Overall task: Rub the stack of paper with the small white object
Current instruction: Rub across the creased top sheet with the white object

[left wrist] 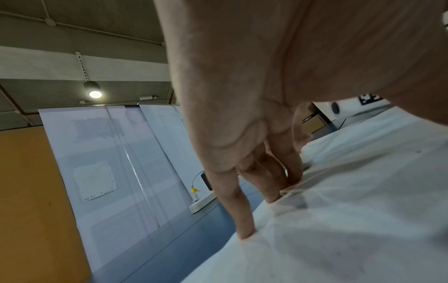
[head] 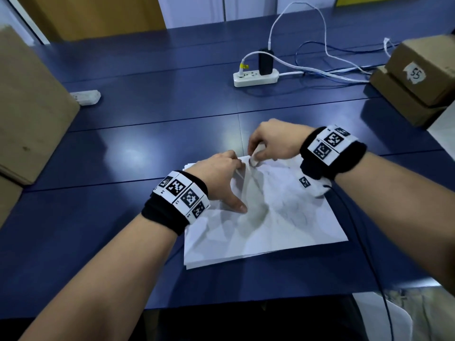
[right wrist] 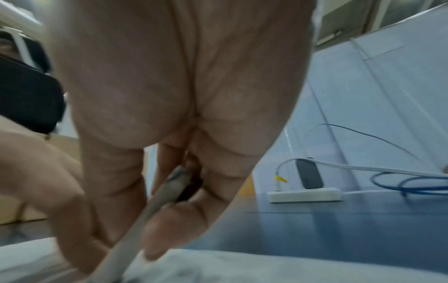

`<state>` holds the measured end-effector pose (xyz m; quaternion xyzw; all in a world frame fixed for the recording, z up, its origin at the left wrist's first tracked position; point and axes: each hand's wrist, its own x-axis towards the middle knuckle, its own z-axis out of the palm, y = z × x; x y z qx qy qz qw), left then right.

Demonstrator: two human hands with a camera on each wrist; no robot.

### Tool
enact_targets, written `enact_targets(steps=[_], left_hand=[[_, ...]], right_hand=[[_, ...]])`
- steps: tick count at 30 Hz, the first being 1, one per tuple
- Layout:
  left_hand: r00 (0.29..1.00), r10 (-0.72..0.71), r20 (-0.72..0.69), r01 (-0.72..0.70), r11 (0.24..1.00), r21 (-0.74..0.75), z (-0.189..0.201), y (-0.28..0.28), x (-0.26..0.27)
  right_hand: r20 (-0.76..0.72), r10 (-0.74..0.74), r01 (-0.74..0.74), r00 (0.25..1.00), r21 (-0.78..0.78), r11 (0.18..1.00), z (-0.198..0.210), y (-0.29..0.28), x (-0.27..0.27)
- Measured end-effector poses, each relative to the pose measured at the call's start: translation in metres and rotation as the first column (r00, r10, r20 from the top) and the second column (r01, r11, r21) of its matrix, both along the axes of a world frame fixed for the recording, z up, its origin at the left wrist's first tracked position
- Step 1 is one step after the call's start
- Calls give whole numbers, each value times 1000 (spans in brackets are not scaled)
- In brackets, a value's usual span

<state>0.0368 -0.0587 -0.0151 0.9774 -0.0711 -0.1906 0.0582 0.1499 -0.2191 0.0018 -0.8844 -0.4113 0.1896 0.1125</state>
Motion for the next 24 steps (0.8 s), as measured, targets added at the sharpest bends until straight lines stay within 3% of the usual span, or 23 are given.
enact_targets(steps=[4, 9, 14, 19, 24], left_hand=[[1000, 17, -3, -17, 1000, -9, -1, 1, 1], [1000, 12, -4, -12, 1000, 4, 0, 0, 0], [1000, 27, -12, -27, 1000, -12, 0, 0, 2], [1000, 10, 7, -10, 1000, -24, 0, 1, -2], [1000, 15, 5, -15, 1000, -2, 1, -1, -1]], right_hand=[[-159, 175, -192, 972, -97, 977, 2, 4, -25], [9, -16, 16, 1000, 10, 1000, 0, 2, 0], [-135, 179, -193, 974, -99, 976, 3, 3, -26], [38, -44, 44, 998, 9, 999, 1, -13, 9], [-233, 115, -147, 966, -129, 981, 4, -26, -16]])
